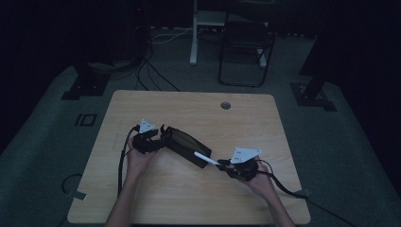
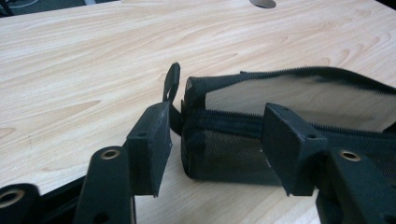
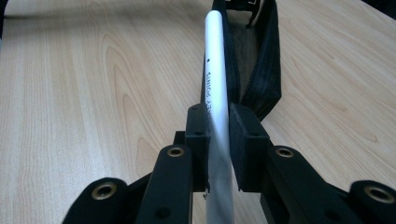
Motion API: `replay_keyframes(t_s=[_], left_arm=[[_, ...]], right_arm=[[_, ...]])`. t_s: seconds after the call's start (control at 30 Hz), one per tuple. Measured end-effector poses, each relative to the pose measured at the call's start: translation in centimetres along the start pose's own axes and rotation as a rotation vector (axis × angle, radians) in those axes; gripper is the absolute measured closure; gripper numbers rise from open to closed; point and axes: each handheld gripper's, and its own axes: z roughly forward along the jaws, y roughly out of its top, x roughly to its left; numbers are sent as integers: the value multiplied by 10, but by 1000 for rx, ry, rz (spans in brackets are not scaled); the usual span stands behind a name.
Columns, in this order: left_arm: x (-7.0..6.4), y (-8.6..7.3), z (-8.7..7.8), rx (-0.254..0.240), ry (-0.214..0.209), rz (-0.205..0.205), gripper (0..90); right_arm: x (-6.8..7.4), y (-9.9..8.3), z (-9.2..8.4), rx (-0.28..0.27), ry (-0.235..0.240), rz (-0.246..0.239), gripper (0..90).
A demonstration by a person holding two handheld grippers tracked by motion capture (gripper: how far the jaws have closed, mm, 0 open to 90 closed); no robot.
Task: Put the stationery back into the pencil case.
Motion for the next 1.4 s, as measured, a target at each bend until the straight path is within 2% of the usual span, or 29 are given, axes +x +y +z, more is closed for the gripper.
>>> replay_keyframes(t_s=[0.17, 0.37, 0.53, 0.6, 0.67, 0.73, 0.8, 0.9, 0.97, 1.07, 1.17, 1.4], left_arm=[[2, 0, 8, 11, -48, -28, 462], [-8, -3, 14, 48, -79, 25, 461], [-18, 0, 16, 32, -96, 61, 461], [-19, 3, 14, 13, -74, 68, 461], [-16, 7, 11, -25, -38, 49, 459], [-9, 13, 10, -35, -13, 4, 458], [-4, 20, 12, -42, 4, -24, 417], [1, 27, 20, -20, 21, -47, 362], [3, 30, 29, 21, 30, -49, 341], [6, 29, 40, 59, 18, -51, 345], [5, 24, 45, 85, -24, -56, 394], [-12, 20, 35, 89, -56, -25, 438]], right_arm=[[-1, 0, -1, -3, -9, 3, 784], [-3, 1, -3, -13, -28, 10, 785], [-5, 2, -5, -20, -44, 14, 784], [-6, 2, -7, -22, -52, 15, 785], [-6, 3, -8, -26, -59, 16, 785], [-7, 3, -9, -26, -64, 18, 785], [-7, 3, -8, -27, -67, 20, 785], [-8, 3, -7, -24, -68, 23, 785], [-8, 3, -6, -23, -67, 23, 784], [-8, 3, -7, -24, -68, 23, 785], [-8, 3, -7, -26, -71, 24, 784], [-9, 3, -9, -34, -82, 27, 784]])
